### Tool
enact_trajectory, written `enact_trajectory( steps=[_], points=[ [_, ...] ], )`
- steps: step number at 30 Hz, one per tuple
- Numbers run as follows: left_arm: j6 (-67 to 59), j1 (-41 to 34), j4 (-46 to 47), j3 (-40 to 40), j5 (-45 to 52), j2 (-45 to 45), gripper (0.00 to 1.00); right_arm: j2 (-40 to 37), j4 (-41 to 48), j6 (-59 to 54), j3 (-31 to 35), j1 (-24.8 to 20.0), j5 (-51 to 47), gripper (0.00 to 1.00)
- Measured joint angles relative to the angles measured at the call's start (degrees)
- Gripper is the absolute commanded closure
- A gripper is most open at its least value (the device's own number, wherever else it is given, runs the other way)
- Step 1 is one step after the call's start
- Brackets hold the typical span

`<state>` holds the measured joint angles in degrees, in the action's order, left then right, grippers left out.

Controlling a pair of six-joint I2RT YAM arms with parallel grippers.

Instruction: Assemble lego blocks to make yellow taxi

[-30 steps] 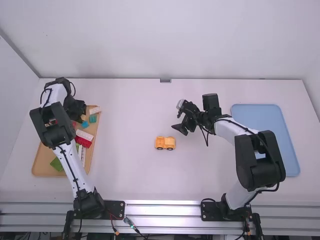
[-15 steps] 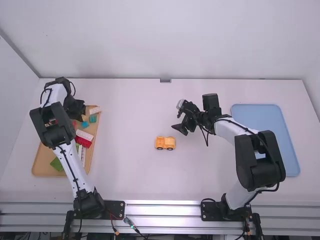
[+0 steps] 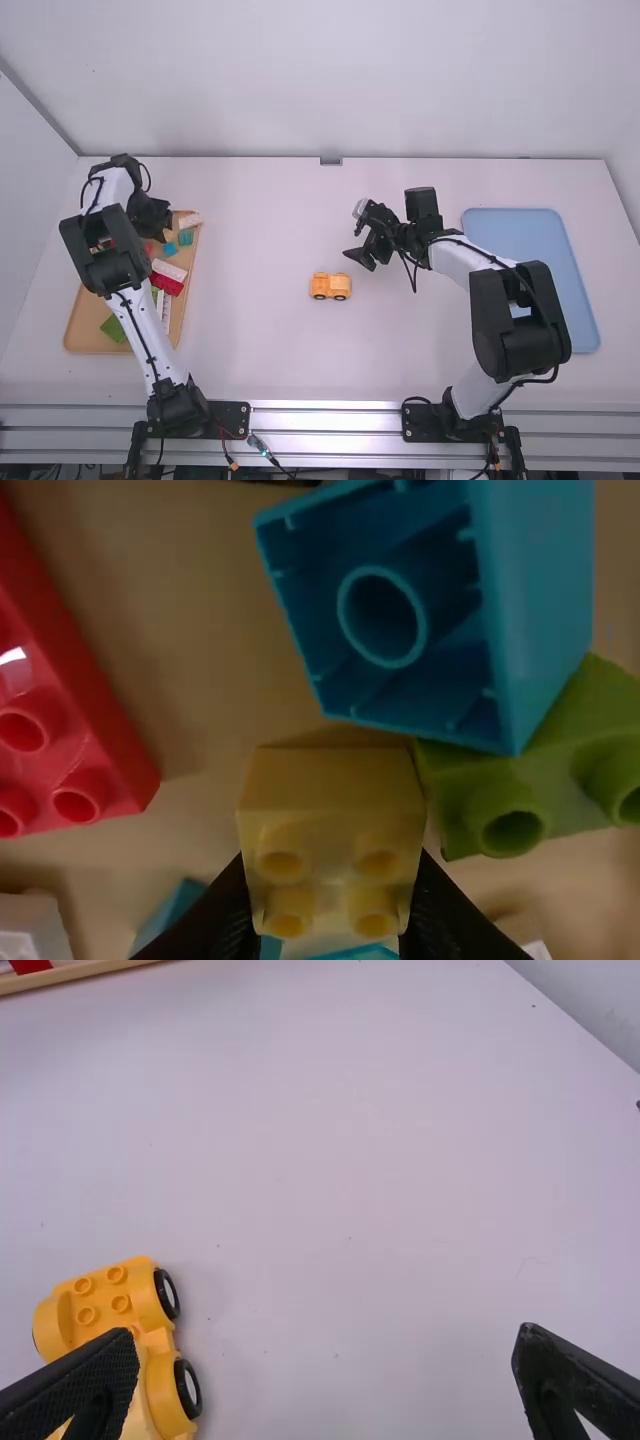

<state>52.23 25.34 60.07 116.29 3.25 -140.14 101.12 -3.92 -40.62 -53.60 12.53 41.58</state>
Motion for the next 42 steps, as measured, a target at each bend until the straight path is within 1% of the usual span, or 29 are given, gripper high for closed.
enact_trajectory(
  steps=[4,6,9,10,11,17,23,28,30,32,34,36,38,42],
  points=[
    [-2.0,0.0,3.4,1.0,-0.1,0.0,0.98,0.0,0.0,0.1,0.0,0.0,0.0,0.01],
    [-3.6,0.0,6.5,3.4,-0.6,0.0,0.98,0.0,0.0,0.0,0.0,0.0,0.0,0.01],
    [-5.5,0.0,8.0,6.3,-0.9,0.0,0.98,0.0,-0.2,0.1,0.0,0.0,0.0,0.01],
    [-6.5,0.0,8.5,7.2,-0.9,0.0,0.96,0.0,-0.3,0.0,0.0,0.0,0.0,0.01],
    [-6.6,0.0,8.5,7.4,-0.9,0.1,0.98,0.0,-0.3,0.1,0.0,0.0,0.0,0.01],
    [-11.5,-0.1,10.9,7.6,-0.9,1.4,0.98,0.0,-1.2,0.0,0.0,0.0,0.0,0.01],
    [-14.0,-0.8,11.4,5.0,-0.9,7.2,0.98,0.0,-2.4,0.2,0.0,0.0,0.2,0.01],
    [-14.8,-4.7,5.6,-5.4,-0.9,16.7,0.98,0.0,-2.3,0.2,0.0,0.0,1.0,0.01],
    [-14.1,-7.8,1.7,-12.0,-0.9,21.5,0.98,0.0,-2.6,0.1,0.0,0.0,1.1,0.01],
    [-12.9,-10.3,-0.2,-16.7,-0.9,24.9,0.98,0.0,-3.2,0.0,0.0,0.0,1.3,0.01],
    [-10.0,-14.3,-2.3,-22.8,-0.9,29.8,0.98,0.0,-3.8,0.1,0.0,0.0,1.3,0.01],
    [-8.5,-16.7,-3.6,-25.3,-0.9,32.3,0.98,0.0,-4.3,0.1,0.0,0.0,1.3,0.01],
    [-6.5,-21.4,-8.4,-28.8,-0.9,36.4,0.98,0.0,-5.2,0.1,0.0,0.0,1.3,0.01],
    [-5.7,-27.2,-17.6,-30.1,-0.9,38.8,0.98,0.0,-6.7,0.0,0.0,0.0,1.3,0.01]
  ],
)
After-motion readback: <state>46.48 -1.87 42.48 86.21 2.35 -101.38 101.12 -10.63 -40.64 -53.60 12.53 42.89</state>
